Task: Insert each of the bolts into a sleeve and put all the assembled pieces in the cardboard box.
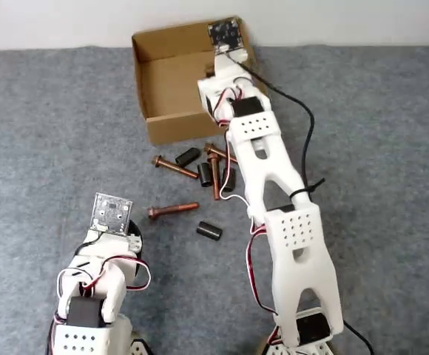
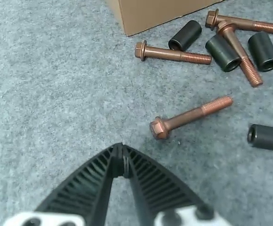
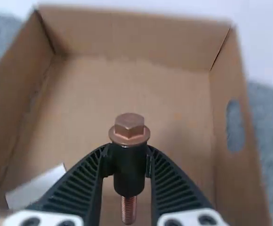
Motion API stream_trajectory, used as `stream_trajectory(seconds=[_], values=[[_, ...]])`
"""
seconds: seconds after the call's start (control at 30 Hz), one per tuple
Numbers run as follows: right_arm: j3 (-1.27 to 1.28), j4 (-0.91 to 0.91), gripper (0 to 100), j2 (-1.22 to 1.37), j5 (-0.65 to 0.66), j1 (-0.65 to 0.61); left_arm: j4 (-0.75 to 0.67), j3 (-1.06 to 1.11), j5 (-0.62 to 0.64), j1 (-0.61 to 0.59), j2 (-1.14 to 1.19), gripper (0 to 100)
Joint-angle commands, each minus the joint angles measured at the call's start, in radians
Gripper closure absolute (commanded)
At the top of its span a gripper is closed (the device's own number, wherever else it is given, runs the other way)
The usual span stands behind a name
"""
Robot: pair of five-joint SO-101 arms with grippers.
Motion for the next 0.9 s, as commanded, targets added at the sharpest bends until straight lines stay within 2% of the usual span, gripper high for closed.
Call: stream_trajectory(seconds=[0.0, 0.07, 0.13, 0.4, 0.67, 0.87], values=[[-0.172, 0.082, 93.1, 0.028, 0.021, 0.016, 0.003, -0.004, 0.011, -0.005, -0.008, 100], [-0.229, 0.133, 86.6, 0.062, 0.055, 0.016, 0.003, -0.004, 0.011, -0.005, -0.006, 100], [-0.281, 0.179, 84.9, 0.085, 0.074, 0.008, 0.003, -0.004, 0.011, -0.005, -0.006, 100], [-0.471, 0.292, 99.0, 0.105, 0.084, 0.002, 0.003, -0.004, 0.012, -0.006, -0.006, 100], [-0.715, 0.679, 99.1, 0.087, 0.078, -0.015, 0.003, -0.004, 0.012, -0.006, -0.006, 100], [-0.717, 0.932, 99.1, 0.054, 0.061, -0.015, 0.003, -0.004, 0.012, -0.008, -0.006, 100]])
